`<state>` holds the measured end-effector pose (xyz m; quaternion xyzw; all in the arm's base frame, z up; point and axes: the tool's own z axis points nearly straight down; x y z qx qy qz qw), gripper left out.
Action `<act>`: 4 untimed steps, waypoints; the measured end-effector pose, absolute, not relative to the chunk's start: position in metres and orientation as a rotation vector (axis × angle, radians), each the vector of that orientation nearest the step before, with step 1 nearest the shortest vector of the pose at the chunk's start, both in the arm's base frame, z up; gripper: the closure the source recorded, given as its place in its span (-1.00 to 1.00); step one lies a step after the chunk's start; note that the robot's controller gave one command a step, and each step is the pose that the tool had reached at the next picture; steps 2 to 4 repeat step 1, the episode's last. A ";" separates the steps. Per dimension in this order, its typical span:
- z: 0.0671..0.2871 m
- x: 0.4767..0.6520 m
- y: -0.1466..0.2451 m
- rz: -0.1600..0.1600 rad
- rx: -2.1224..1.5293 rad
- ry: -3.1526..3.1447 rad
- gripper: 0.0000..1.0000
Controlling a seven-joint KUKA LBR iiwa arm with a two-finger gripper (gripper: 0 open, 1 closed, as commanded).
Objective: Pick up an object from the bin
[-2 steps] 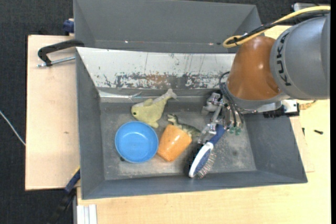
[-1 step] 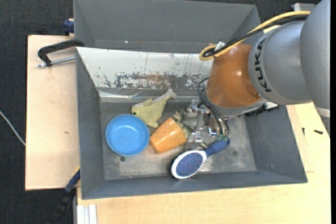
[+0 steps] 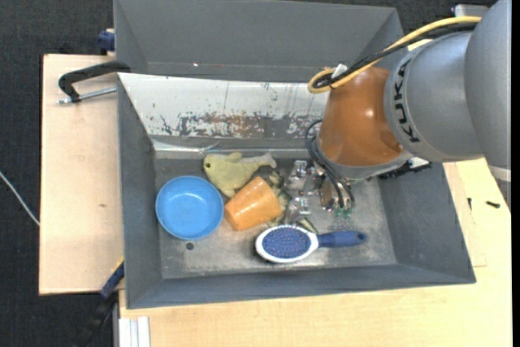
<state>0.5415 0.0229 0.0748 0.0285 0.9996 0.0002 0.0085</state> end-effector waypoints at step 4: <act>0.220 0.586 -0.025 -0.003 -0.179 3.122 1.00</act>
Offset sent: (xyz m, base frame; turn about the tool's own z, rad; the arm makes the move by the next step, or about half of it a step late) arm 0.0415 -0.0471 0.1400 -0.1740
